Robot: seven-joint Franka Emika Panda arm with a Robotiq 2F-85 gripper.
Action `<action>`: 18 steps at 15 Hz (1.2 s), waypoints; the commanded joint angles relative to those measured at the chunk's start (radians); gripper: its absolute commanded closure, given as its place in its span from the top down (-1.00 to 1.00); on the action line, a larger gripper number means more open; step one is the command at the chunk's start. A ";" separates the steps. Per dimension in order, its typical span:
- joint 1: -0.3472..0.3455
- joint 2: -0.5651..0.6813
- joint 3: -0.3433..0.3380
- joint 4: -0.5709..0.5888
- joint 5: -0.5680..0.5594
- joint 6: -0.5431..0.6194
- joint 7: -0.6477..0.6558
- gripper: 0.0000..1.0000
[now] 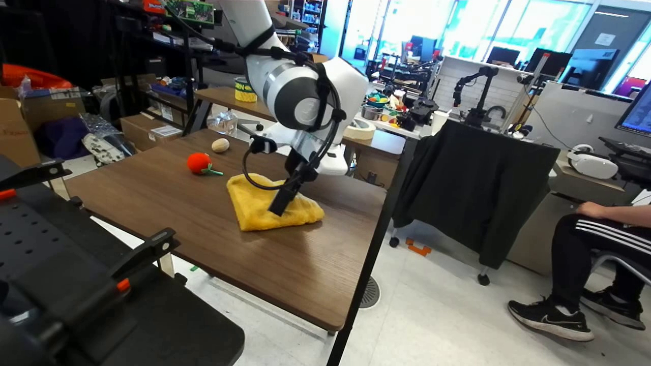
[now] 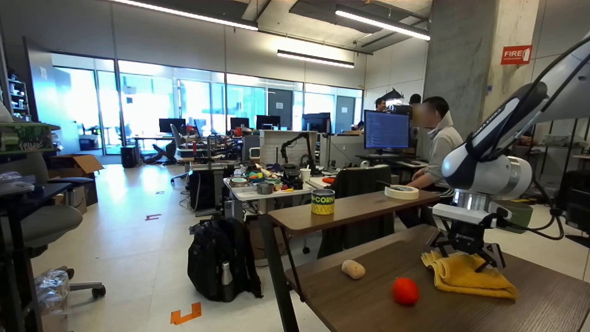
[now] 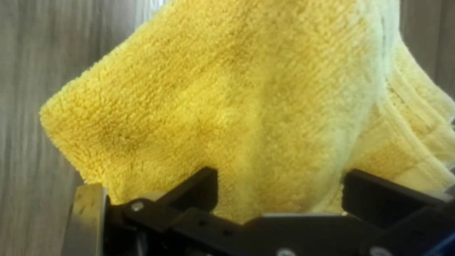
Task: Wipe the table with the yellow towel
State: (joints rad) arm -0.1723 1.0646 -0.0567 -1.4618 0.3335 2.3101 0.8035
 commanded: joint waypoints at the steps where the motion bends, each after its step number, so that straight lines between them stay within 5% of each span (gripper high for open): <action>1: 0.076 -0.085 0.006 -0.107 -0.011 -0.150 -0.004 1.00; 4: 0.138 -0.148 -0.020 -0.148 -0.035 -0.282 0.031 1.00; 10: 0.134 -0.073 -0.014 -0.080 -0.011 -0.227 0.020 1.00; 13: 0.144 -0.023 -0.055 -0.065 -0.022 -0.018 0.036 1.00; 18: 0.074 -0.006 -0.124 -0.041 -0.004 0.173 0.071 1.00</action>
State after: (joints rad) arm -0.0571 1.0232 -0.1475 -1.5401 0.3175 2.3828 0.8508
